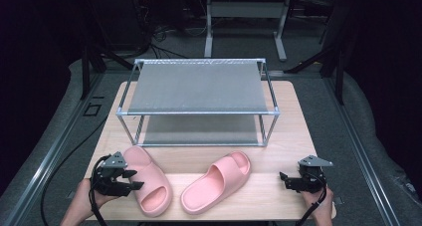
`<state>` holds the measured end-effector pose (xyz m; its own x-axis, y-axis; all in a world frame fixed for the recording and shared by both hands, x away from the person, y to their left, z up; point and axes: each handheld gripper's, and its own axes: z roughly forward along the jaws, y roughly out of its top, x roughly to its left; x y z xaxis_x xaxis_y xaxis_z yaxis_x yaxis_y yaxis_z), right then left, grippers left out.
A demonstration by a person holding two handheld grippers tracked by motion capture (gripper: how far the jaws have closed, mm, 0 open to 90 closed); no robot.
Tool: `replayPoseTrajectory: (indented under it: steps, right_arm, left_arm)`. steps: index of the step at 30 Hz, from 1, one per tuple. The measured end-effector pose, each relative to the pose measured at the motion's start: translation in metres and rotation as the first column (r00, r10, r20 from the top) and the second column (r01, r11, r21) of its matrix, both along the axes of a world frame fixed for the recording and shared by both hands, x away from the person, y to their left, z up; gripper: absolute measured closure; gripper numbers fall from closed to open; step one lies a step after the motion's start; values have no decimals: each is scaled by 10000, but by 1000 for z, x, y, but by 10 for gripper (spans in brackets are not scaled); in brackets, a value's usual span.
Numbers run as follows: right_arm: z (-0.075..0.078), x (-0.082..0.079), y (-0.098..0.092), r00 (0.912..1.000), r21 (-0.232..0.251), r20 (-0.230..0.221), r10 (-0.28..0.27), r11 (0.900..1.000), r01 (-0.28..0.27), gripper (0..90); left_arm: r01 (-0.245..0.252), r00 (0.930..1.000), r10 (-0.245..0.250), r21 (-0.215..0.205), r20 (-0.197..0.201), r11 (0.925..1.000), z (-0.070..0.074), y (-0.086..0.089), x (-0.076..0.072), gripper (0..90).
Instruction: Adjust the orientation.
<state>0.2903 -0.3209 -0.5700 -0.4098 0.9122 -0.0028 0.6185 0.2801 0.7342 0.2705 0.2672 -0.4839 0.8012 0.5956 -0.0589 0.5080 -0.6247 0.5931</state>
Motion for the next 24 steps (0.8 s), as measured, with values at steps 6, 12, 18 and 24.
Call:
replayPoseTrajectory:
  steps: [6,12,18,24]
  right_arm:
    - [0,0,0,10000,9,-13,9,10000,-9,120]
    - [0,0,0,10000,8,-11,3,10000,-3,122]
    - [0,0,0,10000,48,-13,1,10000,-1,125]
    - [0,0,-1,10000,48,-5,-14,10000,14,128]
  left_arm:
    - [1063,9922,-1075,-225,-629,9941,-1,12,3,330]
    - [1022,9938,-1012,184,-458,9946,-6,10,1,396]
    - [361,9992,-364,-163,-181,9992,-9,9,1,445]
    - [-677,9977,680,-614,15,9958,-11,10,2,534]
